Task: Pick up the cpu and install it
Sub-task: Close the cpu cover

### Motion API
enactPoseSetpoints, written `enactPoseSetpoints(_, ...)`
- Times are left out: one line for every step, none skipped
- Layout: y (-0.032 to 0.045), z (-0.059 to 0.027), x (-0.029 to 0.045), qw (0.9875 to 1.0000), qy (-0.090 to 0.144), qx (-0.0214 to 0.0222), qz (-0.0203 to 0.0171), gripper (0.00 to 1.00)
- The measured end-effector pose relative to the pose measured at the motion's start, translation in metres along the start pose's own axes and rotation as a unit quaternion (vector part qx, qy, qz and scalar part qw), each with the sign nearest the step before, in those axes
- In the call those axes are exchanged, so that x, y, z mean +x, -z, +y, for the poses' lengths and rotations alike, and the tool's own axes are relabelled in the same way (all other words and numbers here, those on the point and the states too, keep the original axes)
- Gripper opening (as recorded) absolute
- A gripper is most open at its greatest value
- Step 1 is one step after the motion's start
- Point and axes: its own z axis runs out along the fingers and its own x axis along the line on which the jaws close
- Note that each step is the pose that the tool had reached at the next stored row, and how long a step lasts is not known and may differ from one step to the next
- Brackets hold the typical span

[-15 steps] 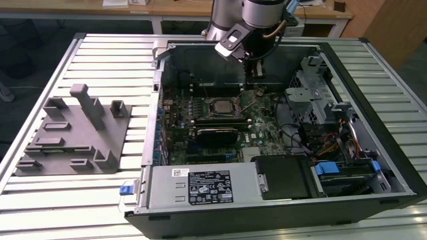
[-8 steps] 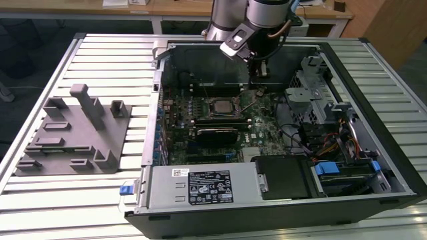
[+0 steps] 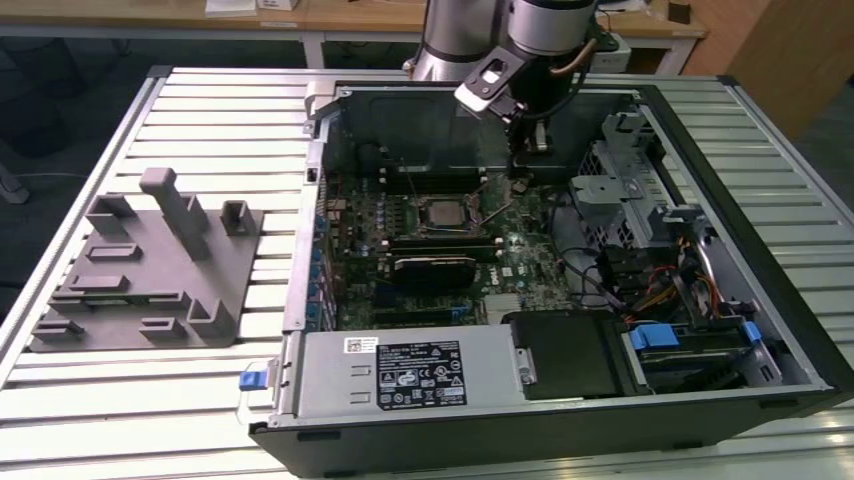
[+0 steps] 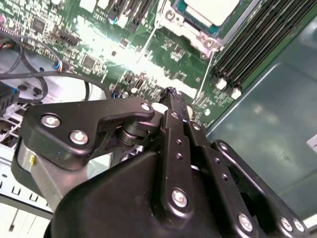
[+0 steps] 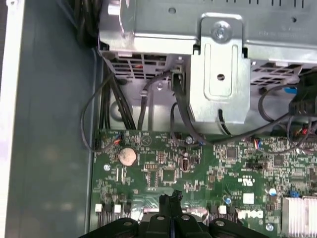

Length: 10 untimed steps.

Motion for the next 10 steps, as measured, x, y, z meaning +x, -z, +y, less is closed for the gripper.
enactPoseSetpoints(-0.0005,0.0012,0.0001,1.0000,0.000,0.0000,0.0000,0.11)
enactPoseSetpoints(-0.0012,0.0024,0.0001,1.0000,0.000,0.0000,0.0000,0.11)
enactPoseSetpoints(-0.0019,0.0036,0.0000,1.0000,0.000,0.0001,0.0000,0.11)
enactPoseSetpoints(-0.0028,0.0047,0.0000,1.0000,0.000,0.0001,0.0000,0.11)
enactPoseSetpoints(-0.0038,0.0057,0.0000,1.0000,0.000,0.0001,0.0000,0.11)
enactPoseSetpoints(-0.0048,0.0067,0.0000,1.0000,0.000,0.0001,0.0000,0.11)
enactPoseSetpoints(-0.0058,0.0078,0.0000,1.0000,0.000,0.0002,0.0000,0.11)
enactPoseSetpoints(-0.0067,0.0090,0.0000,1.0000,0.000,0.0002,0.0000,0.11)
enactPoseSetpoints(-0.0077,0.0101,0.0000,1.0000,0.000,0.0002,0.0000,0.11)
enactPoseSetpoints(-0.0088,0.0110,0.0000,1.0000,0.000,0.0002,0.0000,0.11)
